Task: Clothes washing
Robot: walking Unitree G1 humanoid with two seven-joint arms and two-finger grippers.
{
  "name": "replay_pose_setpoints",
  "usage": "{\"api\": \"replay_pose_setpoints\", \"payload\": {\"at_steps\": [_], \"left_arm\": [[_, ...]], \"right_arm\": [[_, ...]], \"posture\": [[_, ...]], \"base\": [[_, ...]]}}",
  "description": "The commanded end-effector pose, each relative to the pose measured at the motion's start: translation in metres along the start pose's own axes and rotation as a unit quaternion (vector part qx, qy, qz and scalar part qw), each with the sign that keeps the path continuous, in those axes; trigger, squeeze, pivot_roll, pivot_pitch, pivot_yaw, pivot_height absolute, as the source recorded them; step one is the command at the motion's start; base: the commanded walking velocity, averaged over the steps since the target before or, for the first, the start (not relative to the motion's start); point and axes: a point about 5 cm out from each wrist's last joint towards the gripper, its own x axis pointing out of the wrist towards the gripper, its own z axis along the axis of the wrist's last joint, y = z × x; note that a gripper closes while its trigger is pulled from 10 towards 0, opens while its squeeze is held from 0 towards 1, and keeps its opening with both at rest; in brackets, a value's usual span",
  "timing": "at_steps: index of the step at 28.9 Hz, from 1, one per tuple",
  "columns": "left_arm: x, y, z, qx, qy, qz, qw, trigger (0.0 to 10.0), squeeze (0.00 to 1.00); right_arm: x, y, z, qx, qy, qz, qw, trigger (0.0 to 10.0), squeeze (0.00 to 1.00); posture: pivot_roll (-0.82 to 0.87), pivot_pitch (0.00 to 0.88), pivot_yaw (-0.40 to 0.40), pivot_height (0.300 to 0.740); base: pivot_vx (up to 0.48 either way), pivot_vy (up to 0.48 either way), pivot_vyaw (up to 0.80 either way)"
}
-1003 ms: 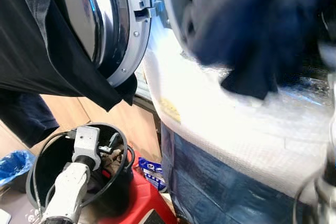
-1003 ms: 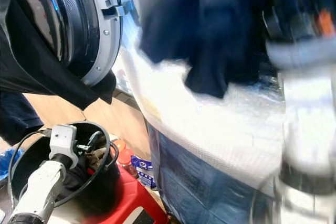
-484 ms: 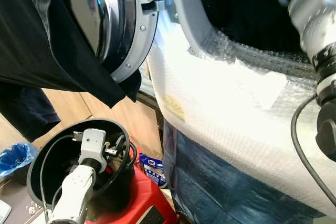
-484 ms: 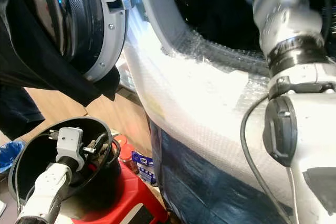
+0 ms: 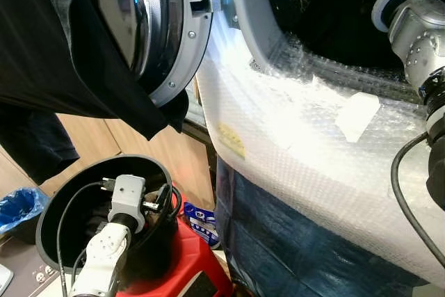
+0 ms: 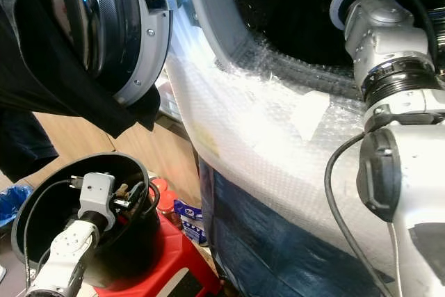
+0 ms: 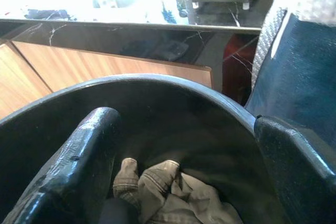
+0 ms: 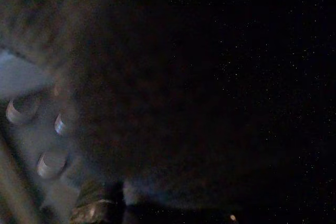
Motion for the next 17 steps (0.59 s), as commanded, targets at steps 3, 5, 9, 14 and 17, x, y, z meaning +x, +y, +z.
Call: {"api": "replay_pose_setpoints", "payload": {"at_steps": [3, 5, 9, 14, 17], "left_arm": [[-0.001, -0.003, 0.002, 0.007, -0.007, -0.003, 1.0, 10.0, 0.0], [-0.001, -0.004, 0.001, 0.009, -0.005, -0.007, 1.0, 10.0, 0.0], [-0.001, -0.006, 0.0, 0.011, -0.003, -0.013, 1.0, 10.0, 0.0], [0.0, -0.012, 0.001, 0.013, -0.003, -0.029, 0.999, 10.0, 0.0], [0.0, -0.013, 0.002, 0.012, -0.003, -0.028, 1.0, 10.0, 0.0]], "right_arm": [[-0.011, -0.028, 0.06, -0.003, -0.141, -0.093, 0.986, 10.0, 1.0], [-0.011, -0.029, 0.061, -0.049, -0.136, -0.1, 0.984, 10.0, 1.0], [-0.008, -0.025, 0.048, -0.071, -0.096, -0.087, 0.989, 10.0, 1.0], [-0.004, -0.017, 0.021, -0.09, -0.031, -0.04, 0.995, 10.0, 1.0], [-0.008, -0.031, 0.042, -0.055, -0.076, -0.089, 0.992, 10.0, 1.0]], "posture": [[0.05, 0.019, 0.083, 0.74], [0.05, 0.02, 0.084, 0.74], [0.04, 0.02, 0.086, 0.74], [0.04, 0.02, 0.09, 0.74], [0.05, 0.021, 0.092, 0.74]], "base": [[0.0, 0.0, 0.0], [0.0, 0.0, 0.0], [0.0, 0.0, 0.0], [0.0, 0.0, 0.0], [0.0, 0.0, 0.0]]}}
